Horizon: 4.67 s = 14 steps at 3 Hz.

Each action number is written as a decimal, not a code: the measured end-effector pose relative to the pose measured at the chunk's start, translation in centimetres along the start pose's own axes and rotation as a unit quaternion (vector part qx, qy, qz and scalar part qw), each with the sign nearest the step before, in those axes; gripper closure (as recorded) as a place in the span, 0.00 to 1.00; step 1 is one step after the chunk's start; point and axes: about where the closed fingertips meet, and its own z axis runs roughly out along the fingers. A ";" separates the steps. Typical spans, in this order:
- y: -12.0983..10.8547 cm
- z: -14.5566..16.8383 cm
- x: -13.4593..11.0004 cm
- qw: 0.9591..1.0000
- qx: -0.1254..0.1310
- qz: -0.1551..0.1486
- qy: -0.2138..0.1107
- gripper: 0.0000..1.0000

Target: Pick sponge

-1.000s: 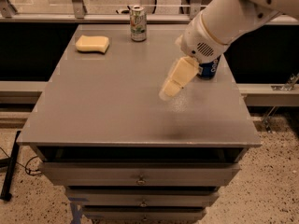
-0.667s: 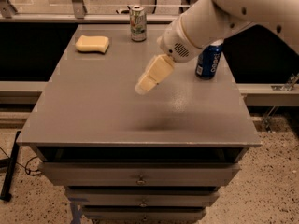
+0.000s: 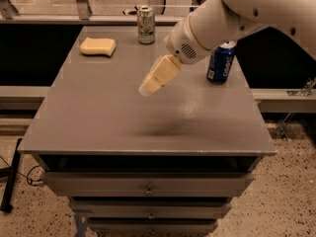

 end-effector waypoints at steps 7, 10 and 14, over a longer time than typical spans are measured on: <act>-14.7 23.2 -11.5 0.978 0.043 0.048 -0.197 0.00; -16.6 26.4 -9.8 0.981 0.048 0.070 -0.175 0.41; -10.7 14.5 -12.1 0.954 -0.027 0.072 -0.289 1.00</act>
Offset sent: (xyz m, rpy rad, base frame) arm 0.0962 0.0916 -0.0431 0.3042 -0.1084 -0.0746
